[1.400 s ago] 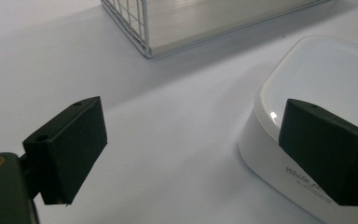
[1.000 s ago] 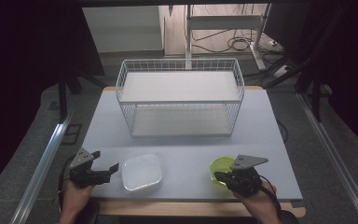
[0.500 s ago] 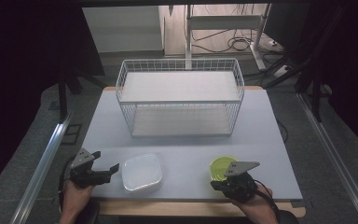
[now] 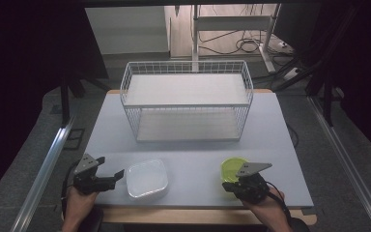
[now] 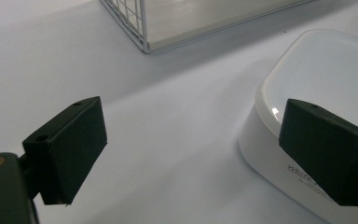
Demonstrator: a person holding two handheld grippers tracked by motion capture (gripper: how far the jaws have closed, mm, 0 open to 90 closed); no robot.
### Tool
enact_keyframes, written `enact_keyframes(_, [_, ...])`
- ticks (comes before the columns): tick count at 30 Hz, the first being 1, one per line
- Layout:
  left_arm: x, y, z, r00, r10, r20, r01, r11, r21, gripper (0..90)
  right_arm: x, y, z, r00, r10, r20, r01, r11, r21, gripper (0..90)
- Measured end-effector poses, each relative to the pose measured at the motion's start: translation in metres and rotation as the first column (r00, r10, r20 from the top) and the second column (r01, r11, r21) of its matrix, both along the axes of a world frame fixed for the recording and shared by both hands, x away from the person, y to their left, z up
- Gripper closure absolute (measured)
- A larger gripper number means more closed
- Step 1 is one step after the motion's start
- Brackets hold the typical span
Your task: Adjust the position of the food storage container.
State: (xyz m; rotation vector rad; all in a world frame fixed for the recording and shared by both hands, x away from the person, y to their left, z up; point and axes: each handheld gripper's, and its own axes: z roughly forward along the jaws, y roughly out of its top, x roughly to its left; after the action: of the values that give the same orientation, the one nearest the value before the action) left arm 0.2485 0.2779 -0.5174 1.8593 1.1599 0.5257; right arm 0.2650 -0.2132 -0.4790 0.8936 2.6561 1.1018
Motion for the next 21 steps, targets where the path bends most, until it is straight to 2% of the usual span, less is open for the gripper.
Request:
enact_keyframes(8, [0.000, 0.000, 0.000, 0.9999, -0.003, -0.012, 0.003, 1.0000, 0.001, 7.5, 0.012, -0.012, 0.000, 0.9987, -0.050, 0.015, 0.050, 0.999, -0.003, 89.5])
enact_keyframes(17, [0.001, -0.002, -0.001, 0.9995, -0.011, -0.029, 0.012, 0.9997, 0.020, 7.9, 0.026, -0.026, 0.001, 0.9927, -0.116, 0.033, 0.116, 0.993, 0.005, 89.5])
enact_keyframes(21, [0.001, -0.002, -0.002, 0.9989, -0.020, -0.042, 0.021, 0.9997, 0.014, 8.3, 0.032, -0.033, 0.002, 0.9888, -0.142, 0.044, 0.142, 0.990, 0.012, 89.5])
